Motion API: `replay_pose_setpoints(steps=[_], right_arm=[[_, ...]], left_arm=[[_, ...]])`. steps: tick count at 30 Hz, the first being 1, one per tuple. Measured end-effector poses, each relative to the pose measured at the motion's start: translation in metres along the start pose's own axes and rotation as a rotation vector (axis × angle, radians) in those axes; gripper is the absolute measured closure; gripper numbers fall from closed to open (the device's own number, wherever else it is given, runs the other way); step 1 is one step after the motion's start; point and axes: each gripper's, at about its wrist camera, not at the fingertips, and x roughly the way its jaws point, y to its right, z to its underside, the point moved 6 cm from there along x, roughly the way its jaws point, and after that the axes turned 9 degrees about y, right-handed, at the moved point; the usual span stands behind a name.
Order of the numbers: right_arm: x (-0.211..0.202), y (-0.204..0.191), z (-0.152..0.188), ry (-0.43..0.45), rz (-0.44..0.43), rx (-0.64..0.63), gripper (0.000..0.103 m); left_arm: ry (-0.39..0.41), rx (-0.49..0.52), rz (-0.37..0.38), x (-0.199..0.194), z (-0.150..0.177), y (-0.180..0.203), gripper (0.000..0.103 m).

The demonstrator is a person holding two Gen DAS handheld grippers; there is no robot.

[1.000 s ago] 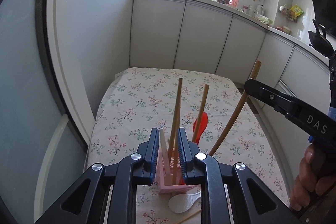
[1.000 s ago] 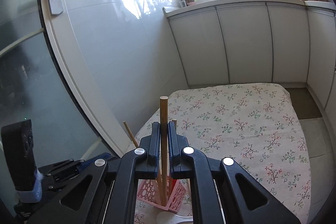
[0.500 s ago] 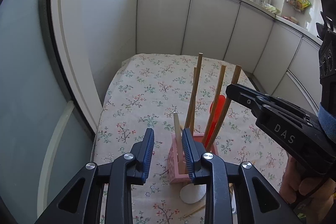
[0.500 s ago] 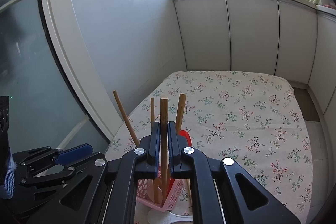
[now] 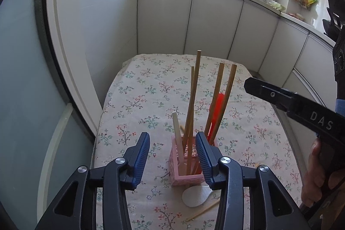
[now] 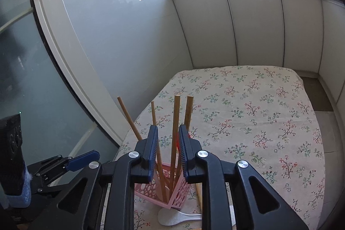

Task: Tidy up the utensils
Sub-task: 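Lower both chopsticks into the pink basket and open both tools, then move both tools back over the white rice paddle and chopsticks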

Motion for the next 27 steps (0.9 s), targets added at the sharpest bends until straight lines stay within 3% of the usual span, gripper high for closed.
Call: replay_pose_setpoints(steps=[7, 12, 20, 27], right_arm=[[-0.037, 0.029, -0.003, -0.033, 0.036, 0.036, 0.071], [-0.063, 0.060, 0.003, -0.073, 0.078, 0.069, 0.057], [-0.089, 0.113, 0.025, -0.152, 0.178, 0.117, 0.047], [-0.099, 0.160, 0.057, -0.287, 0.265, 0.213, 0.041]], left_arm=[[0.001, 0.031, 0.017, -0.005, 0.002, 0.017, 0.049], [-0.007, 0.064, 0.063, -0.008, 0.005, 0.041, 0.044], [-0.048, 0.137, 0.125, -0.003, 0.014, 0.087, 0.036], [-0.126, 0.205, 0.180, 0.010, 0.030, 0.130, 0.027]])
